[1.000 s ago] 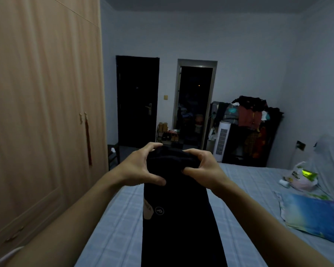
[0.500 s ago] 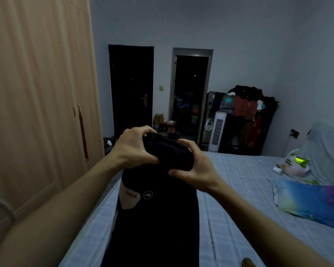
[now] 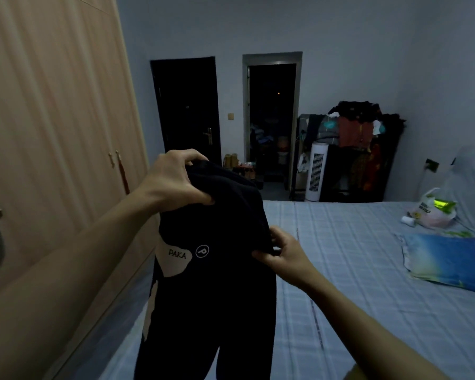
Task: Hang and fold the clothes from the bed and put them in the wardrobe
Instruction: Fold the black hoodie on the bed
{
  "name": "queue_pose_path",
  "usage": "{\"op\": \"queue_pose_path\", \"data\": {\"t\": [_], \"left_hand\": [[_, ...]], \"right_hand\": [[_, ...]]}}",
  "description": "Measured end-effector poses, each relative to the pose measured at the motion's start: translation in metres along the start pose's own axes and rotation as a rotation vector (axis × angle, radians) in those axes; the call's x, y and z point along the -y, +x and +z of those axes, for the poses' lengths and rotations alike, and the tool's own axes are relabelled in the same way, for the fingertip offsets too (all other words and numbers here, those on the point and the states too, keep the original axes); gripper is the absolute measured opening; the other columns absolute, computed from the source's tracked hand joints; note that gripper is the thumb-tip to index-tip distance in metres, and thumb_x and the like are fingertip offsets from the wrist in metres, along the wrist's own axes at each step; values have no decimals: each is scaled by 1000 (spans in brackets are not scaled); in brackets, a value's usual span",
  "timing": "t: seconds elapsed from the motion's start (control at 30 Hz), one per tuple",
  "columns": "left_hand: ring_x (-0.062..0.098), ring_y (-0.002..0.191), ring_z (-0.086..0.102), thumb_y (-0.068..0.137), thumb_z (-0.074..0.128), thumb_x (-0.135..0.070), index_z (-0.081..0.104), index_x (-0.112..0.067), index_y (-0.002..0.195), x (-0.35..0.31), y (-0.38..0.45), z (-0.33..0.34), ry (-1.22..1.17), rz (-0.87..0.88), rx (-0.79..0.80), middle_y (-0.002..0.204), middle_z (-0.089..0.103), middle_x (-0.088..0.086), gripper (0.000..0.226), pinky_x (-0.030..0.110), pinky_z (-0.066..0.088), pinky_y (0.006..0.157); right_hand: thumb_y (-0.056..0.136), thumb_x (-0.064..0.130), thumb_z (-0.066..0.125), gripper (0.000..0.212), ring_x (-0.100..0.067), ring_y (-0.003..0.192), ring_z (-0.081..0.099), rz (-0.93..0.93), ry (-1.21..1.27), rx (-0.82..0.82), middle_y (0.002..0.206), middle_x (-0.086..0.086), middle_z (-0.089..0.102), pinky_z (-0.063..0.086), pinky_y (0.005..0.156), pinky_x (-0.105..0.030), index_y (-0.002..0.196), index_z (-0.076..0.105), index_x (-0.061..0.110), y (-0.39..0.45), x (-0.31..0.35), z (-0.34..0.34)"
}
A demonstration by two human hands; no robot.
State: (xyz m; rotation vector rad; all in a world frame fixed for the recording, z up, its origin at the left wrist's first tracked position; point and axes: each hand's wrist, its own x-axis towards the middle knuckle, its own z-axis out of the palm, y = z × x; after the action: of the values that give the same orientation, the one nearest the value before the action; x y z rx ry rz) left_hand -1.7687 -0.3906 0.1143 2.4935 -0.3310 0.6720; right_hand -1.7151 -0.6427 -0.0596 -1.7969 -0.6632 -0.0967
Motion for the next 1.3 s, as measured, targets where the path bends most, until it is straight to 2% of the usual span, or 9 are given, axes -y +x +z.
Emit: {"op": "queue_pose_path", "data": {"t": [0.13, 0.3, 0.4, 0.53, 0.63, 0.73, 0.83, 1.0, 1.3], "left_hand": [[15, 93, 68, 40, 87, -51, 69, -29, 113, 4, -4, -5, -21, -50, -68, 98, 71, -5, 78, 38, 58, 81], [14, 88, 69, 37, 86, -54, 69, -30, 111, 10, -12, -5, -90, -96, -83, 95, 71, -3, 79, 43, 60, 81], [15, 87, 70, 39, 87, -51, 69, -29, 111, 20, -21, -10, -111, -117, -101, 94, 71, -2, 78, 44, 59, 81], [16, 95, 67, 55, 95, -26, 69, -21, 115, 40, -32, -10, -93, -161, -231, 100, 69, -3, 66, 30, 55, 82], [17, 96, 65, 60, 93, -25, 67, -18, 118, 52, -37, -4, -74, -171, -318, 102, 67, -2, 64, 27, 52, 81], [17, 94, 64, 61, 92, -26, 63, -18, 117, 57, -38, -4, -65, -139, -302, 103, 66, -1, 64, 23, 50, 77], [18, 92, 64, 59, 92, -25, 59, -19, 117, 51, -35, -6, -26, -82, -230, 104, 65, 1, 67, 18, 45, 71], [10, 90, 63, 54, 95, -29, 56, -21, 112, 28, -35, 2, -48, 17, -78, 100, 63, -5, 71, 35, 56, 79], [12, 90, 67, 42, 84, -53, 59, -33, 106, 1, -37, 54, -156, -46, 27, 99, 66, -8, 72, 45, 58, 82]], "right_hand": [[65, 18, 86, 56, -3, 98, 65, 87, -69, 60, 104, 8, 69, 51, 79, -16, 114, 61, 32, -21, -22, 17], [77, 5, 72, 26, 1, 52, 53, 224, -225, -124, 59, 11, 59, 47, 55, -30, 67, 58, 24, -29, -46, 24], [80, -2, 69, 38, 4, 45, 48, 210, -248, -182, 47, 20, 53, 36, 48, -13, 61, 53, 28, -24, -42, 10], [77, 3, 76, 32, 1, 49, 49, 119, -310, -253, 54, 10, 55, 38, 50, -18, 62, 58, 24, -9, -26, -20], [78, 2, 74, 21, -6, 61, 60, 52, -386, -233, 66, 5, 64, 46, 57, -20, 73, 67, 21, 9, -8, -40], [80, -2, 71, 23, -8, 69, 65, 18, -415, -225, 74, 6, 68, 46, 59, -12, 82, 70, 21, 21, 7, -59], [79, -5, 72, 26, -13, 72, 67, -1, -415, -262, 79, 0, 71, 52, 64, -20, 87, 73, 20, 23, 11, -78], [77, -2, 77, 21, 1, 73, 66, 3, -369, -224, 82, 6, 71, 54, 70, -16, 90, 71, 14, 4, 3, -107], [78, -8, 73, 24, -12, 65, 68, 62, -132, -183, 75, -3, 73, 53, 60, -23, 84, 72, 16, -44, -27, -148]]}}
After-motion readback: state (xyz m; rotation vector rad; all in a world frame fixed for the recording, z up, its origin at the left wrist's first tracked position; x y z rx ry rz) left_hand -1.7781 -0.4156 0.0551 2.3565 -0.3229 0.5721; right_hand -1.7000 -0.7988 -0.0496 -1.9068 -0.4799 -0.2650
